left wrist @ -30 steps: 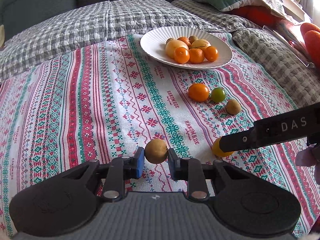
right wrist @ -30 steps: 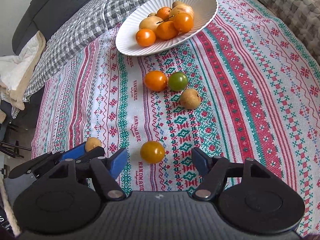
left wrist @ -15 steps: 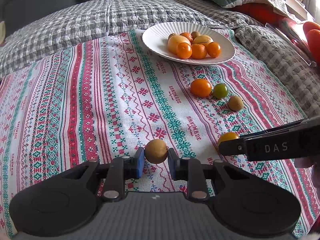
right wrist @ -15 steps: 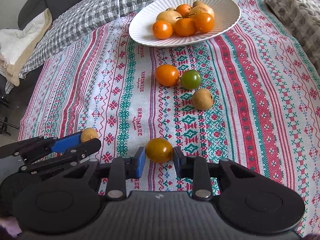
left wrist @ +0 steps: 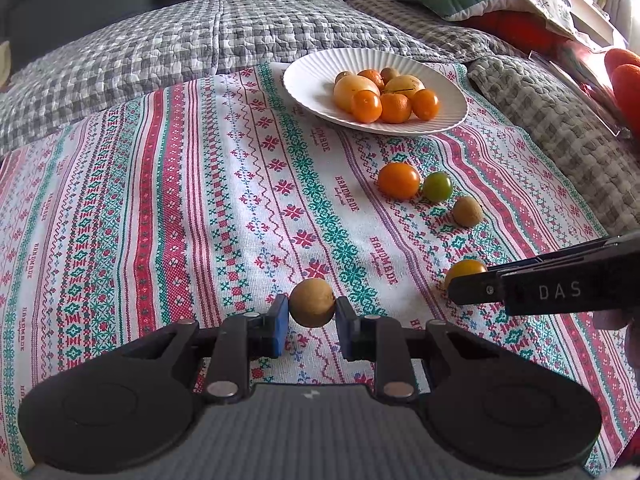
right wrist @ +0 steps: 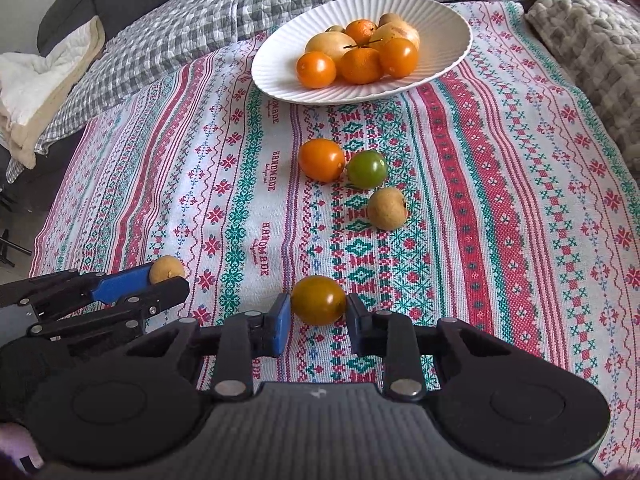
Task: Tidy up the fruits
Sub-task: 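Lift both held fruits and carry them over the white bowl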
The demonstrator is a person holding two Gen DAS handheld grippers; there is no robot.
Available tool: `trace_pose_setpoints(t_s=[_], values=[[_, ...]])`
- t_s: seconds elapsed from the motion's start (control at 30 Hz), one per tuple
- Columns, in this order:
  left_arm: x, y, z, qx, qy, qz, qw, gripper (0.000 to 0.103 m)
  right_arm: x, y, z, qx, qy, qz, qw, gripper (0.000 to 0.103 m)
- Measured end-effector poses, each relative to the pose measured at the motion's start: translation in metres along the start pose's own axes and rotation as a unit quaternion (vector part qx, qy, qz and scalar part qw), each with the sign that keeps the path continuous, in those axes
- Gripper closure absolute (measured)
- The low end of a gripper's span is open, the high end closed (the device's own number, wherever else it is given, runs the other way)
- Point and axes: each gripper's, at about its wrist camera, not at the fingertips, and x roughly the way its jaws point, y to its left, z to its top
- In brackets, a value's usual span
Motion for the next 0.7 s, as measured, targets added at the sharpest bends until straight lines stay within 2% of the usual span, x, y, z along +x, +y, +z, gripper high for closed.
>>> trace_pose_setpoints(t_s=[0.43,0.7], values=[[-0.001,0.000,0.004,-0.016,-0.007,-0.010,0.9998,0.090,-0.011,-0.017,0.000,0.015,-0.016,0.001,1.000,0.077],[-0.006,-0.002,0.009,-0.030,-0.022,-0.024,0.9990,0.090,-0.025,-0.026,0.002,0.028,-0.035,0.021,0.999,0.077]])
